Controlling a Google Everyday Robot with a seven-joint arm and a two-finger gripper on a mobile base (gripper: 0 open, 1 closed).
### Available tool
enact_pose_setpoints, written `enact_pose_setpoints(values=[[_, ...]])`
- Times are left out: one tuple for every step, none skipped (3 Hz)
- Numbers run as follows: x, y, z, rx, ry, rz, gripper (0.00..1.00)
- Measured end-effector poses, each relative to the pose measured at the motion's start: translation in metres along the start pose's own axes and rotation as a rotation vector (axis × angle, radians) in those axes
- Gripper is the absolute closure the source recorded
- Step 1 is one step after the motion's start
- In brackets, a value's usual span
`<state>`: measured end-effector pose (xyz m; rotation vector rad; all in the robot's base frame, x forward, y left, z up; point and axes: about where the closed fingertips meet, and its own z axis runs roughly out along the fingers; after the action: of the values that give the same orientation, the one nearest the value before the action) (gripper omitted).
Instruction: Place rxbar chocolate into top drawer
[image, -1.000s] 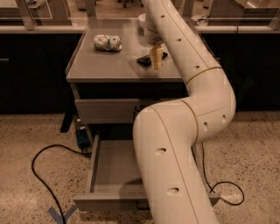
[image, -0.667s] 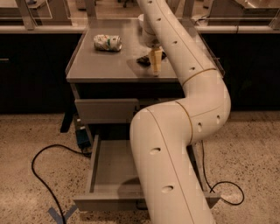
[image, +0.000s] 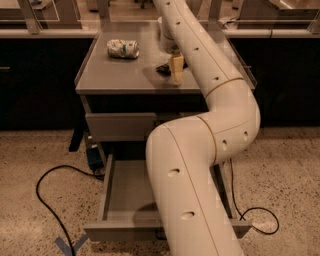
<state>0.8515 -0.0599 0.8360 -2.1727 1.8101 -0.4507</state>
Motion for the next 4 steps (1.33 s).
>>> enact_pose_setpoints(values=[[0.0023, -0.0066, 0.0018, 0.021, 0.023, 0.002, 0.00], [0.0041, -0.0084, 0.0035, 0.027, 0.036, 0.001, 0.00], [0.0054, -0.0084, 0.0031, 0.026, 0.040, 0.001, 0.00], [0.0045, -0.0038, 0.0040, 0.004, 0.034, -0.008, 0.00]])
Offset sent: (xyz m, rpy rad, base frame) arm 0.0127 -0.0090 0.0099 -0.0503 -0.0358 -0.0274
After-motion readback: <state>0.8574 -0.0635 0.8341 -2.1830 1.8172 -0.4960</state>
